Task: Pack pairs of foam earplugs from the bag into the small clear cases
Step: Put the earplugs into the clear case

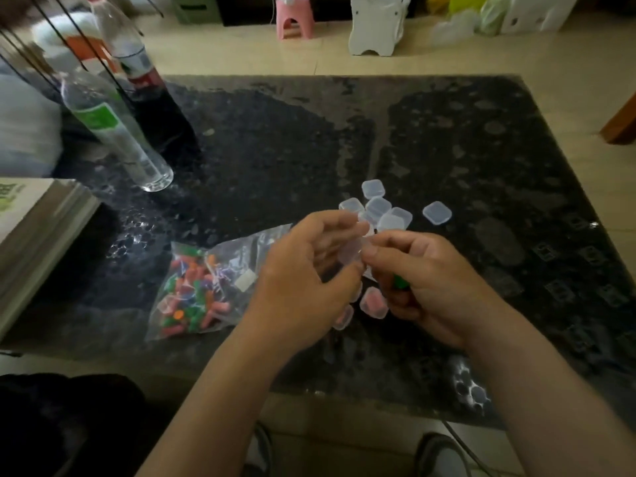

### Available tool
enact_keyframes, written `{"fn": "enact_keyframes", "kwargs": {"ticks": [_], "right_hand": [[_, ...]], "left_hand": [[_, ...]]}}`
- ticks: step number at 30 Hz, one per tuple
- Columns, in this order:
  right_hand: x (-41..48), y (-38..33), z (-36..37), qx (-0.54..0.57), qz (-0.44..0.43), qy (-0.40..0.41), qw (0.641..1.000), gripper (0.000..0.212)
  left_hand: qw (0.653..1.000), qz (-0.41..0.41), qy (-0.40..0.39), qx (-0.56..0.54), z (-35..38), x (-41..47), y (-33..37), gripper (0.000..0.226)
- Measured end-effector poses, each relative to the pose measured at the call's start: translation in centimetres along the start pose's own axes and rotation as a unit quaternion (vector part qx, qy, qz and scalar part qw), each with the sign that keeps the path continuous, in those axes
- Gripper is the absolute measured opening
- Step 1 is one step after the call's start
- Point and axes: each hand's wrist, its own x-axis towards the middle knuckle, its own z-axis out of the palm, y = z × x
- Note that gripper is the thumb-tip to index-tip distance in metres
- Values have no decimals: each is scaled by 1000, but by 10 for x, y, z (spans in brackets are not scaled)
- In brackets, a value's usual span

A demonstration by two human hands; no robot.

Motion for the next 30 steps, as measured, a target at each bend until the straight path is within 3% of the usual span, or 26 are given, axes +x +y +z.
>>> {"fn": "enact_keyframes", "kwargs": {"ticks": [9,12,19,26,30], "right_hand": [[15,6,15,30,-54,16,998,14],[16,7,16,21,-54,14,998,17],[20,6,19,26,-28,14,999,18],[28,6,12,-31,48,127,990,24],[27,9,7,-104,46,103,988,20]], "left_hand": [[996,-50,-10,-76,-19,8,-1,46],[990,-68,39,-120,-26,13,1,33],[943,-209,82,-245,-21,13,10,13],[953,-256,105,-122,-13,13,1,8],[956,-268,85,-86,-8,15,-4,10]]}}
